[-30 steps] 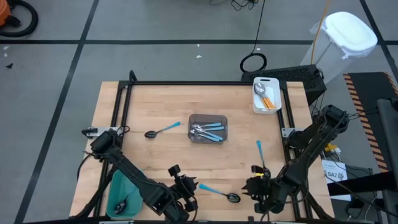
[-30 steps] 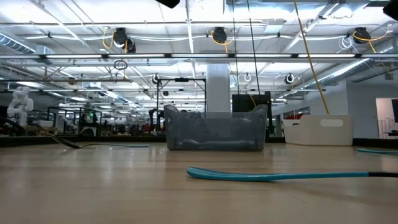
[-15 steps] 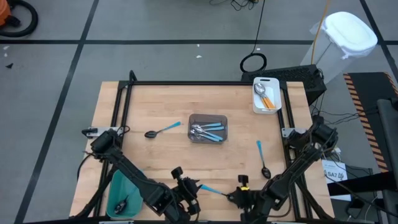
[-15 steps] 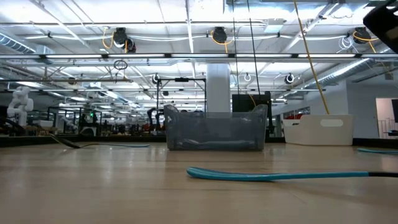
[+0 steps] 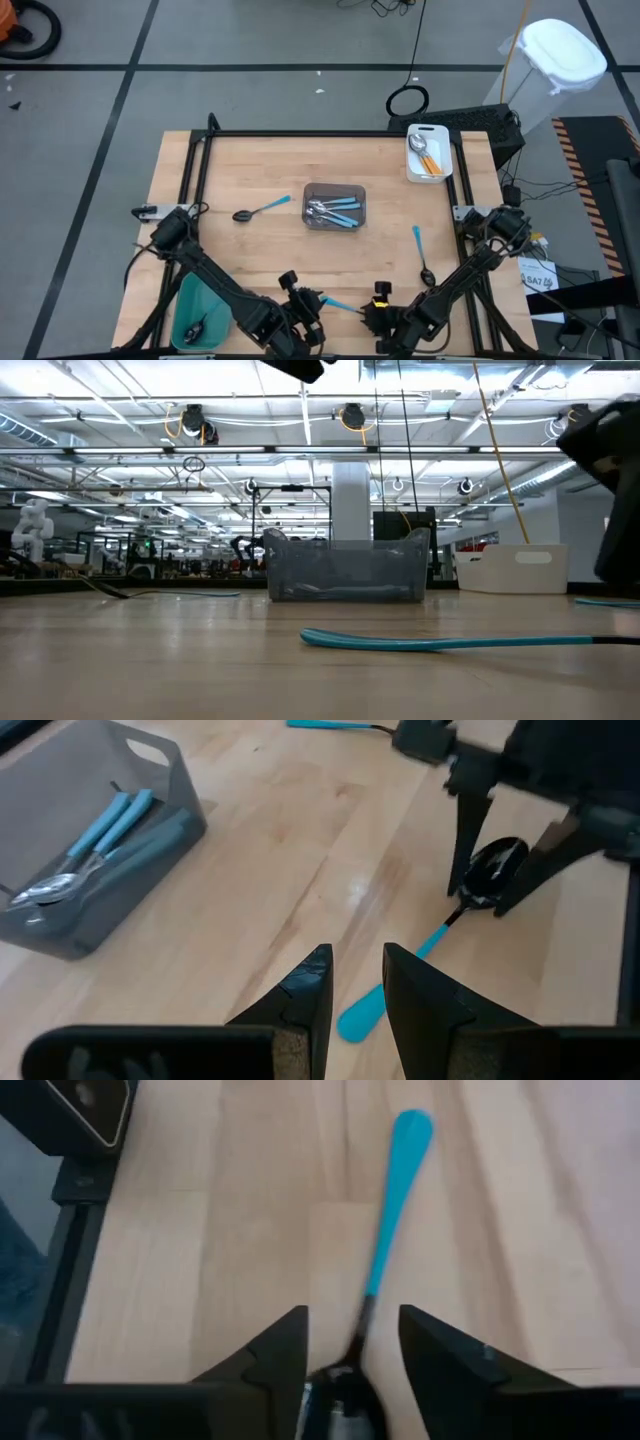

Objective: Sort silverware by color (type)
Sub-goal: Put the center dark blue spoon into the blue bin

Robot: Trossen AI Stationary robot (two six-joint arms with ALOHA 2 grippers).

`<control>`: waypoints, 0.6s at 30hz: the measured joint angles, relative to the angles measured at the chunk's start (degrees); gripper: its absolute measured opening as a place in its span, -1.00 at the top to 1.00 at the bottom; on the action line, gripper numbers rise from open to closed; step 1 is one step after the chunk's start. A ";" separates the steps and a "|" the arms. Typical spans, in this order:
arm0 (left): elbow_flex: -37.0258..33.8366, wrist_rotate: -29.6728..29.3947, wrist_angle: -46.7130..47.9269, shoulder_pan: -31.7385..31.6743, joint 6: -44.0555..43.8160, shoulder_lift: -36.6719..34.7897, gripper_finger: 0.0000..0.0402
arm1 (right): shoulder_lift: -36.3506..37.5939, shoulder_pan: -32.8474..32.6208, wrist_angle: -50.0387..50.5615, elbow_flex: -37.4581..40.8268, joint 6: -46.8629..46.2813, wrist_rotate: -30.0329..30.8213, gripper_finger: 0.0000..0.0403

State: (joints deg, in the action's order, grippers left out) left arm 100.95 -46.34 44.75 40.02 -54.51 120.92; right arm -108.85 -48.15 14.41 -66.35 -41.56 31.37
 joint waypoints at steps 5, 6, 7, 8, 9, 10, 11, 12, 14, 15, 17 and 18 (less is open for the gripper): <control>0.02 1.35 -0.54 -0.62 0.90 0.70 0.54 | -2.54 1.23 0.05 0.00 -1.11 -1.63 0.13; 0.02 1.35 -0.83 -0.64 1.26 0.70 0.54 | -3.02 1.43 -0.05 -0.01 -1.40 -1.62 0.13; 0.03 1.35 -1.20 -0.70 1.56 0.67 0.54 | -3.28 1.59 -0.09 -0.04 -1.49 -1.61 0.13; 0.04 1.35 -1.44 -0.83 1.73 0.64 0.54 | -3.59 1.74 -0.21 -0.04 -1.73 -1.52 0.14; 0.04 1.35 -1.53 -0.78 1.82 0.64 0.54 | -3.88 1.87 -0.19 -0.13 -2.04 -1.41 0.15; 0.04 1.42 -1.55 -0.78 1.89 0.64 0.54 | -4.03 1.98 -0.09 -0.15 -2.47 -1.44 0.17; 0.04 1.41 -1.60 -0.78 1.91 0.64 0.54 | -4.03 2.09 -0.01 -0.15 -2.68 -1.57 0.20; 0.04 1.39 -1.67 -0.80 2.15 0.64 0.54 | -4.03 2.22 0.05 -0.15 -2.76 -1.77 0.23; 0.04 1.39 -1.72 -0.80 2.82 0.64 0.54 | -4.03 2.39 0.14 -0.15 -2.82 -2.71 0.31; 0.04 1.39 -1.71 -0.80 3.07 0.64 0.54 | -4.03 2.41 0.11 -0.15 -2.82 -2.85 0.36; 0.04 1.39 -1.71 -0.82 3.30 0.64 0.54 | -4.08 2.41 0.16 -0.15 -2.80 -2.87 0.48; 0.04 1.39 -1.72 -0.90 3.33 0.64 0.54 | -4.08 2.41 0.16 -0.15 -2.79 -2.94 0.54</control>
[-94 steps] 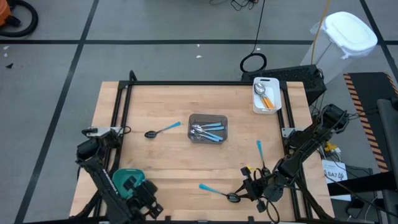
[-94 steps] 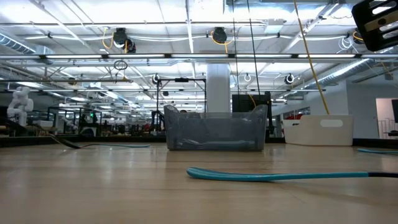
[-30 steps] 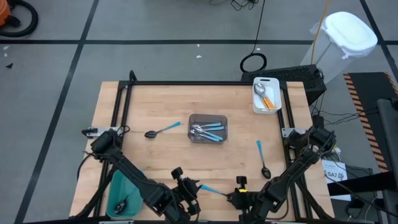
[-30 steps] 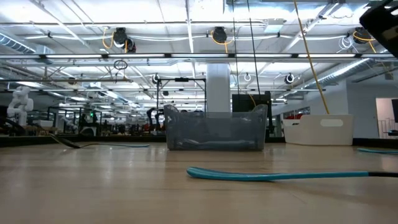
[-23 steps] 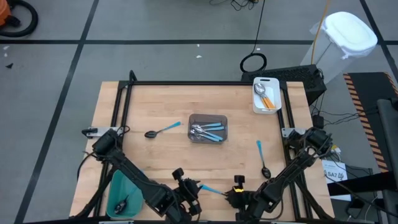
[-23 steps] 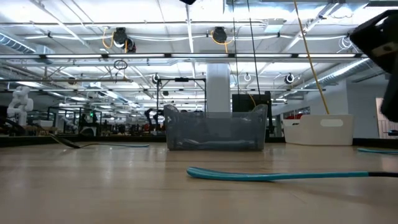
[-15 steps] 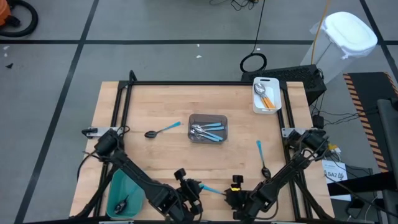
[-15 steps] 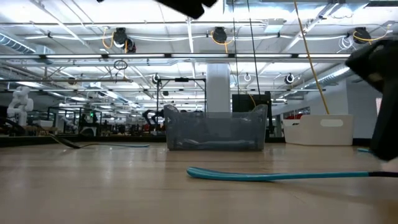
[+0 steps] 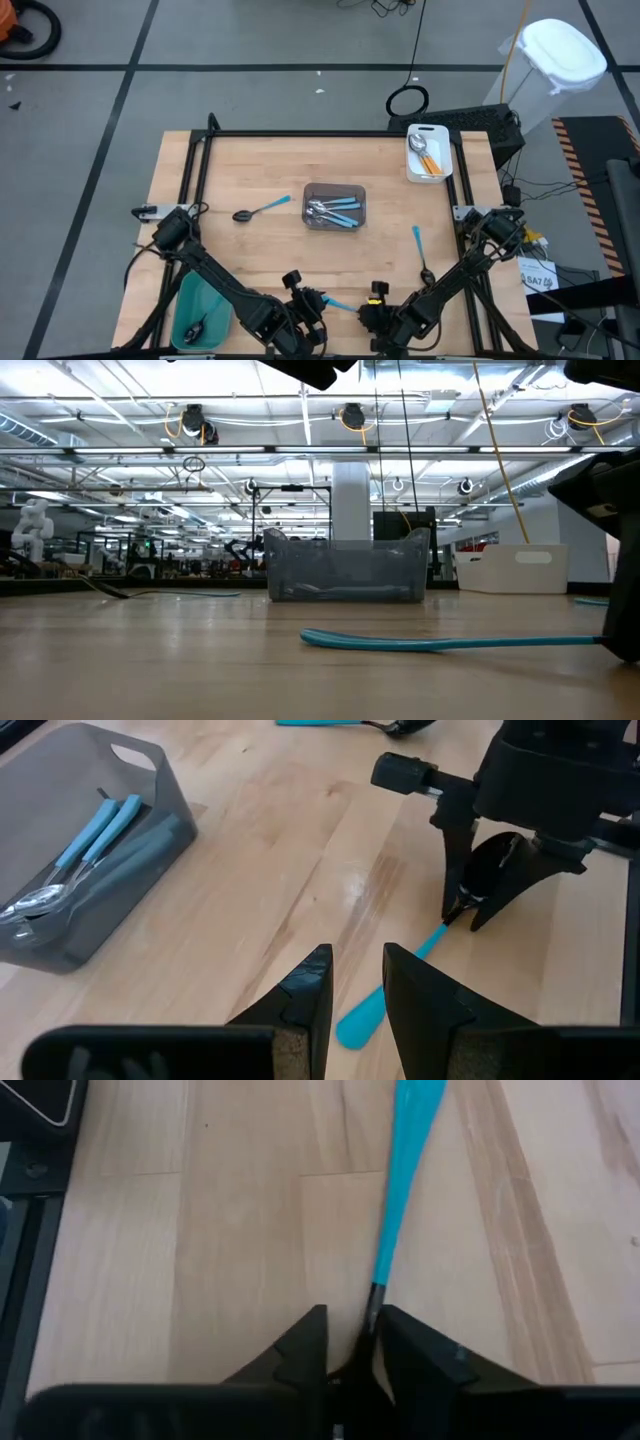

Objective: Sort silverware by color (type)
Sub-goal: Put the center dark blue spoon into the blue bin

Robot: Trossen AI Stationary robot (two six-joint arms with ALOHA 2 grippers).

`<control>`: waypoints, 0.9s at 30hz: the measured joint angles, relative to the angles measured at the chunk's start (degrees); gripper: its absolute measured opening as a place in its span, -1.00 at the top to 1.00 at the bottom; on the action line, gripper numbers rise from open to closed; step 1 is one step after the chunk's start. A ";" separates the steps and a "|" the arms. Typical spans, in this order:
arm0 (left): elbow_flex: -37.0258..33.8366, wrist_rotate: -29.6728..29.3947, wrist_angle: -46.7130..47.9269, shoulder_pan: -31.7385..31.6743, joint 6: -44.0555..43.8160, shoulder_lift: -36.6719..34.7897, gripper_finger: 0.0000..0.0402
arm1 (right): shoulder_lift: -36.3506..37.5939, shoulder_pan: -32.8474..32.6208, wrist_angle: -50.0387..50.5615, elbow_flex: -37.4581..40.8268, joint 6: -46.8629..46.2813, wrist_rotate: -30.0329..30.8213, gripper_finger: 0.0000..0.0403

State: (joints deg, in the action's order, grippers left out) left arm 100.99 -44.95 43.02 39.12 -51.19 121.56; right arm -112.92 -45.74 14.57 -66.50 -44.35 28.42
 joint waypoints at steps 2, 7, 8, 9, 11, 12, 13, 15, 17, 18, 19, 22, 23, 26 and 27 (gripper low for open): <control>0.00 0.00 -0.02 -0.03 0.05 0.00 0.54 | -0.03 0.05 -0.07 0.00 0.30 -0.07 0.67; 0.00 0.00 -0.04 -0.05 0.05 0.00 0.54 | -0.07 0.28 -0.18 0.02 2.60 -0.06 0.93; 0.00 0.00 -0.04 -0.05 0.03 0.00 0.54 | -0.07 0.30 -0.14 0.02 3.12 0.02 0.95; 0.00 0.00 -0.12 -0.05 0.04 0.00 0.54 | -0.07 0.31 -0.08 0.06 3.31 0.04 0.95; 0.00 0.00 -0.45 -0.03 0.03 0.00 0.54 | 0.20 0.34 0.03 0.10 3.59 0.05 0.91; 0.00 0.00 -0.63 -0.03 0.03 0.00 0.54 | 0.52 0.36 0.19 0.13 3.81 -0.02 0.90; 0.00 0.00 -0.88 -0.03 0.03 0.00 0.54 | 0.83 0.38 0.43 0.18 4.16 -0.05 0.89; 0.00 -0.02 -1.55 -0.05 0.03 0.00 0.54 | 1.61 0.42 1.09 0.31 4.92 -0.01 0.90; 0.00 -0.01 -2.05 -0.05 0.23 0.00 0.54 | 2.52 0.42 1.87 0.48 5.69 0.21 0.93; 0.00 0.00 -2.62 -0.05 0.75 0.00 0.54 | 2.94 0.44 1.62 0.48 6.12 0.50 0.95; 0.00 0.00 -3.22 -0.05 1.29 0.00 0.54 | 3.36 0.44 1.43 0.44 6.31 1.12 0.96; 0.00 -0.02 -4.42 -0.05 1.80 0.00 0.54 | 4.49 0.42 1.74 0.39 7.63 3.25 0.96; 0.00 -0.06 -4.38 -0.05 1.67 0.00 0.54 | 4.78 0.42 1.85 0.39 7.94 3.77 0.95; 0.00 -1.35 -4.40 -0.03 0.95 0.00 0.54 | 6.13 0.42 2.92 0.39 8.77 7.00 0.95; 0.00 -1.88 -4.41 -0.01 0.59 0.00 0.54 | 6.59 0.42 3.31 0.35 9.20 8.26 0.95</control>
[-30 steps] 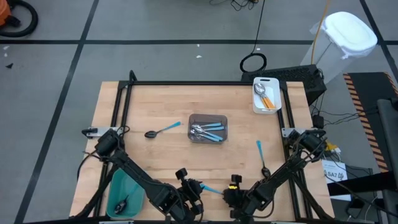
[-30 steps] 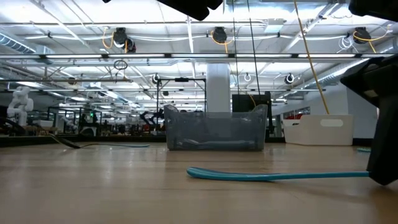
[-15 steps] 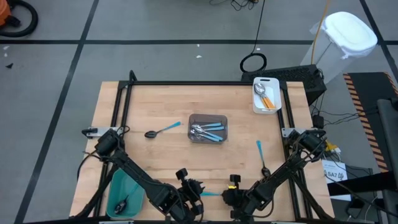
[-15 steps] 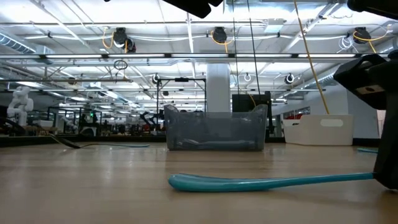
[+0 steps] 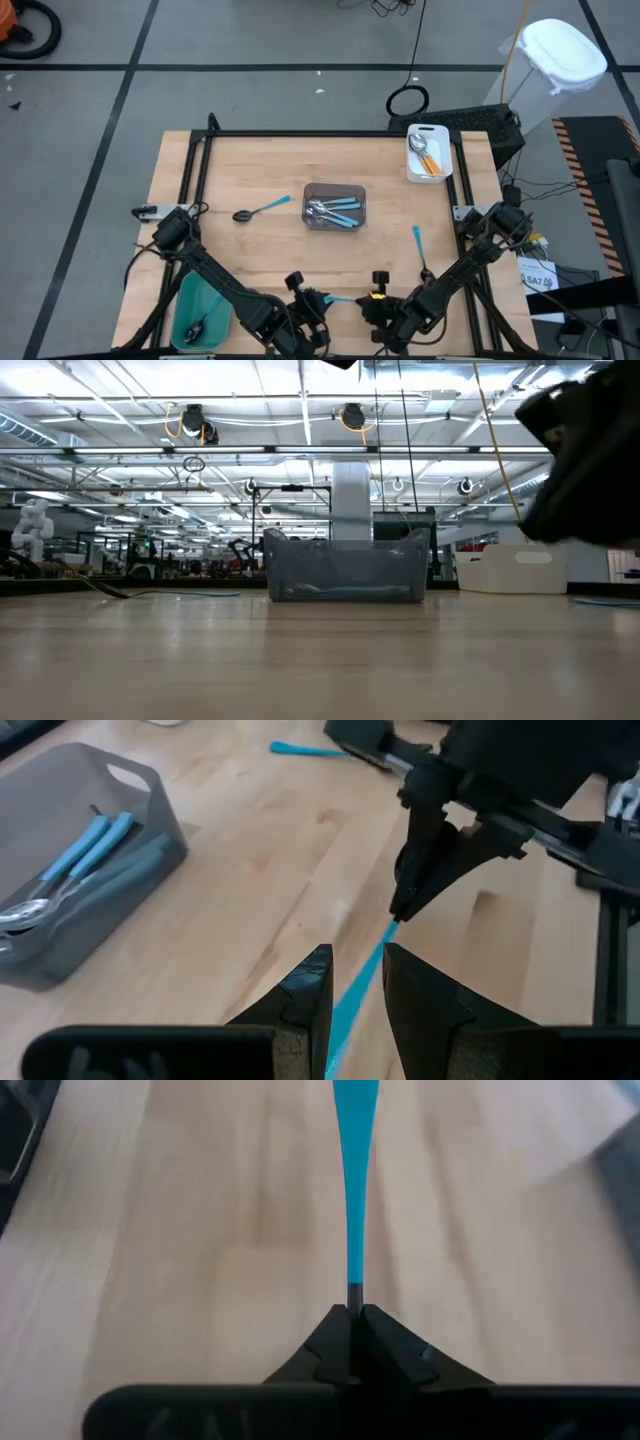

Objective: Sort silverware by color (type)
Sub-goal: Put the center dark blue spoon into the blue bin

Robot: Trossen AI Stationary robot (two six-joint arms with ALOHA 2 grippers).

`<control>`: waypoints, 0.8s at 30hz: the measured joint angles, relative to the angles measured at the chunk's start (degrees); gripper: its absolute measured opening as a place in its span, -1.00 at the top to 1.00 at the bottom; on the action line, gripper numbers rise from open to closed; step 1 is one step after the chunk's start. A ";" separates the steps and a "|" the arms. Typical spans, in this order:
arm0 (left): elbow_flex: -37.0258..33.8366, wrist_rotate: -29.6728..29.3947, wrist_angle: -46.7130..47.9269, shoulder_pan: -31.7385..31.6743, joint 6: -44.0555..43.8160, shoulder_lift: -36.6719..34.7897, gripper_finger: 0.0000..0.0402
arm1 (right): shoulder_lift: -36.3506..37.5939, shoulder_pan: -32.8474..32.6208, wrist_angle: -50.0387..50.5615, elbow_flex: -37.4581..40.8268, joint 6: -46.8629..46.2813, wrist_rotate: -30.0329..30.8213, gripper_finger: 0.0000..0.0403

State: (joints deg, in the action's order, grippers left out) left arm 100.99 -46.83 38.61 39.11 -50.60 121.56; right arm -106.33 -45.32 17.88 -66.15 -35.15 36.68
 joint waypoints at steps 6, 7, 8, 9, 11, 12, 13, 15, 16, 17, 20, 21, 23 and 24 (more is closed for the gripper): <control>0.00 -5.07 0.04 0.22 -3.55 0.00 0.54 | 2.94 -0.29 4.06 -0.04 -0.13 7.83 0.95; 0.00 -6.38 0.10 0.46 -4.38 0.00 0.54 | 3.48 -0.49 4.80 -0.04 -0.28 9.42 0.95; 0.00 -8.56 0.17 0.84 -5.21 0.00 0.54 | 3.85 -0.67 5.44 -0.07 -0.49 11.14 0.95; 0.00 -11.33 0.13 1.39 -5.80 0.00 0.54 | 4.26 -0.90 5.70 -0.07 -0.69 12.75 0.95; 0.00 -17.31 0.23 2.94 -6.14 -0.39 0.54 | 5.13 -1.70 6.53 -0.07 -0.70 15.97 0.95; 0.00 -19.91 0.22 3.69 -6.11 -0.74 0.54 | 5.57 -2.08 6.86 -0.07 -0.33 17.62 0.95; 0.00 -22.13 0.32 4.48 -6.11 -1.26 0.54 | 6.06 -2.44 6.79 -0.08 0.02 19.41 0.95; 0.00 -25.10 0.57 5.72 -6.12 -2.29 0.54 | 6.93 -3.28 6.84 -0.11 0.86 23.04 0.95; 0.02 -25.65 0.70 6.13 -6.11 -2.77 0.54 | 7.32 -3.59 6.81 -0.11 1.67 24.98 0.95; 0.02 -25.74 0.93 6.40 -6.11 -3.34 0.54 | 7.61 -3.82 6.55 -0.11 2.53 26.67 0.95; 0.02 -25.54 1.47 6.95 -7.00 -4.54 0.54 | 8.28 -4.40 5.53 -0.11 5.68 31.90 0.95; 0.02 -25.33 1.88 7.13 -7.18 -5.07 0.54 | 8.36 -4.53 4.75 -0.11 7.05 33.15 0.95; 0.02 -24.57 1.79 7.26 -6.17 -5.88 0.54 | 8.36 -4.66 2.51 -0.11 10.08 34.02 0.95; 0.07 -23.21 1.55 7.26 -4.37 -6.35 0.54 | 8.36 -4.66 1.57 -0.11 11.56 33.47 0.95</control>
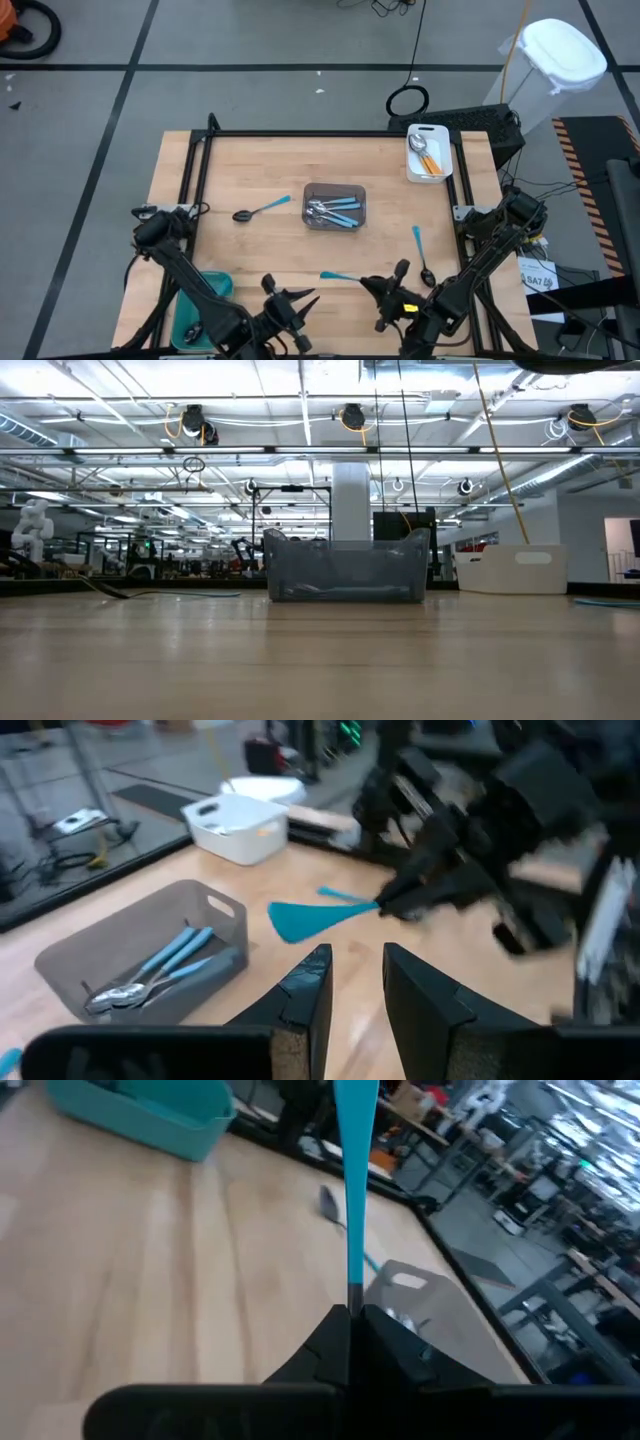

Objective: Sort silverware by color (type)
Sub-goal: Put the center dark blue spoon into the blue bin

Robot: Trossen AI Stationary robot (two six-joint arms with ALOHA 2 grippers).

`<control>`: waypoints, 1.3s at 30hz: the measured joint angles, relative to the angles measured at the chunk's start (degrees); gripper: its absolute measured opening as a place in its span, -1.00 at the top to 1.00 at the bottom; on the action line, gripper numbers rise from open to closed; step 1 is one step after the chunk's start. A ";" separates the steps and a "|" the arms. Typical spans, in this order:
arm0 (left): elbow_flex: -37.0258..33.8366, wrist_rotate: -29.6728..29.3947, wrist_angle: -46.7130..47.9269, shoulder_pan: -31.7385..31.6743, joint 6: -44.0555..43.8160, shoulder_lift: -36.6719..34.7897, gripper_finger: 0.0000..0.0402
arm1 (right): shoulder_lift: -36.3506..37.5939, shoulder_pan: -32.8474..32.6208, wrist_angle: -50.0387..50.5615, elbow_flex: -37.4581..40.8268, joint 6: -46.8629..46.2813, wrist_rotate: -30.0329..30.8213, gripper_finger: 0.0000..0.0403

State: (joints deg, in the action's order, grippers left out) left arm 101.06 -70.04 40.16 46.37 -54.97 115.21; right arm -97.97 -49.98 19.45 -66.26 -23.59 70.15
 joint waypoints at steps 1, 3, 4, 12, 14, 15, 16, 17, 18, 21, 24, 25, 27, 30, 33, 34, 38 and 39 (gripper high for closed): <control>0.00 1.66 -0.03 0.01 2.59 -0.38 0.54 | 0.00 -0.02 -0.80 0.00 1.18 -0.95 0.95; 0.00 5.23 -1.36 -0.10 9.02 -0.65 0.54 | 0.00 -0.02 -1.85 -0.01 2.97 -4.04 0.95; 0.00 6.69 -2.65 -0.21 12.66 -0.64 0.54 | 0.00 0.00 -1.91 -0.02 3.27 -5.24 0.95; 0.00 17.61 -10.27 -2.89 31.38 -0.60 0.51 | 0.00 0.00 -2.18 0.00 4.66 -9.30 0.94; 0.00 17.97 -10.29 -3.45 33.29 -0.60 0.42 | 0.00 -0.02 -2.35 -0.01 5.11 -11.51 0.94; 0.00 17.99 -10.29 -3.64 34.58 -0.60 0.36 | 0.00 -0.02 -2.42 -0.02 5.33 -12.25 0.94; 0.00 18.04 -10.29 -3.79 36.04 -0.60 0.29 | 0.00 -0.01 -2.47 -0.02 5.39 -13.09 0.94; 0.00 18.09 -10.29 -3.97 37.37 -0.60 0.20 | 0.00 0.05 -2.52 -0.02 5.40 -13.56 0.94; 0.00 18.18 -10.31 -4.07 38.68 -0.56 0.12 | 0.00 0.05 -2.54 -0.01 5.38 -13.63 0.94; 0.00 19.08 -10.37 -4.77 42.65 -0.14 -0.14 | 0.00 0.09 -2.55 -0.02 5.35 -13.64 0.94; 0.01 19.79 -10.56 -5.86 43.83 0.87 -0.32 | 0.00 0.09 -2.72 -0.02 5.32 -13.62 0.94; 0.02 20.74 -10.33 -6.14 43.87 1.11 -0.35 | 0.00 0.09 -2.86 -0.02 5.31 -13.62 0.94; -0.02 22.77 -9.43 -6.57 43.64 1.46 -0.38 | 0.00 0.11 -3.09 -0.01 5.30 -13.59 0.94; 0.04 25.07 -9.79 -7.55 42.85 2.14 -0.38 | 0.00 0.11 -3.20 0.00 5.27 -13.57 0.94; -0.02 25.53 -8.72 -7.91 42.85 2.55 -0.38 | 0.00 0.11 -3.41 -0.02 5.27 -13.66 0.94; -0.01 25.51 -8.50 -8.11 42.83 2.61 -0.38 | 0.00 0.11 -3.38 -0.02 5.27 -13.81 0.94; 0.00 25.55 -5.32 -8.11 42.17 2.83 -0.38 | 0.00 0.11 -4.05 -0.02 5.40 -14.82 0.94; 0.00 25.57 -4.62 -8.11 41.60 2.83 -0.38 | 0.00 0.11 -4.33 -0.02 5.50 -14.84 0.94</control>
State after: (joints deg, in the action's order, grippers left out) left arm 101.06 -44.47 35.54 38.26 -13.37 118.04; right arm -97.97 -49.87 15.12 -66.28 -18.09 55.31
